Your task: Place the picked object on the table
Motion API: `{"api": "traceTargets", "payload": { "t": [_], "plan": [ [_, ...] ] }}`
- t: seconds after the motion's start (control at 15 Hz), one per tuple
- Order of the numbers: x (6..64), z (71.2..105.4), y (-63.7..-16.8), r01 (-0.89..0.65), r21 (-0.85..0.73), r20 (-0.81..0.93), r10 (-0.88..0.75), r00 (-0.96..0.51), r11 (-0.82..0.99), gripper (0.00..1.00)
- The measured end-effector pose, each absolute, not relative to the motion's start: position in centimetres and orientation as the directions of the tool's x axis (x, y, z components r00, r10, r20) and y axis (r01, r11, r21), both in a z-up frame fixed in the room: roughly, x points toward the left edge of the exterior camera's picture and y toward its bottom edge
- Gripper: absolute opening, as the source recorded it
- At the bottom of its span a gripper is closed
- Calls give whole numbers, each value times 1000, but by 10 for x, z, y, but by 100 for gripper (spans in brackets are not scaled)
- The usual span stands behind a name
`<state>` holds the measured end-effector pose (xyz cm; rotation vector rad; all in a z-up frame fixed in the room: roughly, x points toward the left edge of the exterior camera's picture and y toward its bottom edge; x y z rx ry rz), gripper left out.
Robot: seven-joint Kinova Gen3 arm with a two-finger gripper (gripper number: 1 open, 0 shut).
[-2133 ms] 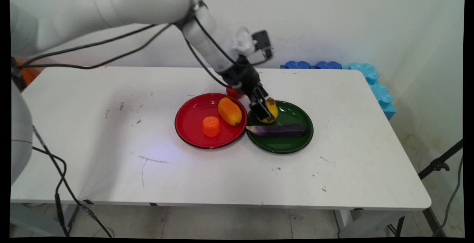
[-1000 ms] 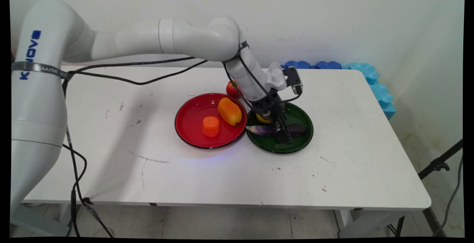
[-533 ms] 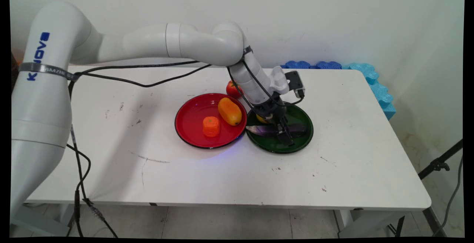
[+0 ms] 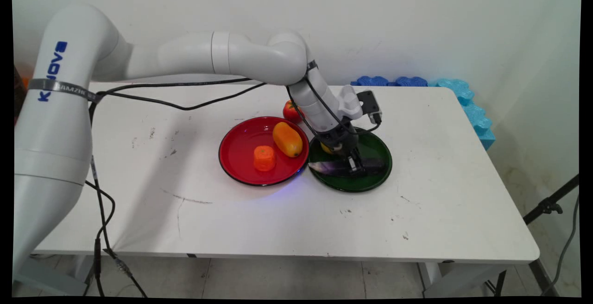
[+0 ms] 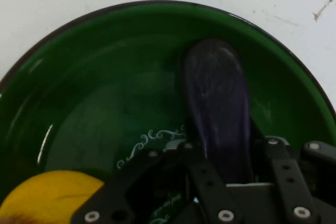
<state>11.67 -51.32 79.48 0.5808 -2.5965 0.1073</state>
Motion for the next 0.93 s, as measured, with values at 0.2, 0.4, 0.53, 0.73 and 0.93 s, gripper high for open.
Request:
{"api": "traceTargets", "payload": {
  "t": [0.2, 0.4, 0.53, 0.73, 0.93],
  "plan": [
    [118, 806, -508, -447, 35, 469, -410, -782, 894, 0],
    [123, 827, -498, -479, 41, 483, -437, -759, 877, 0],
    [127, 848, -490, -489, 39, 501, -440, -745, 872, 0],
    [138, 879, -473, -487, 34, 533, -428, -730, 873, 0],
    [154, 906, -452, -478, 32, 562, -411, -718, 878, 0]
  ]
}}
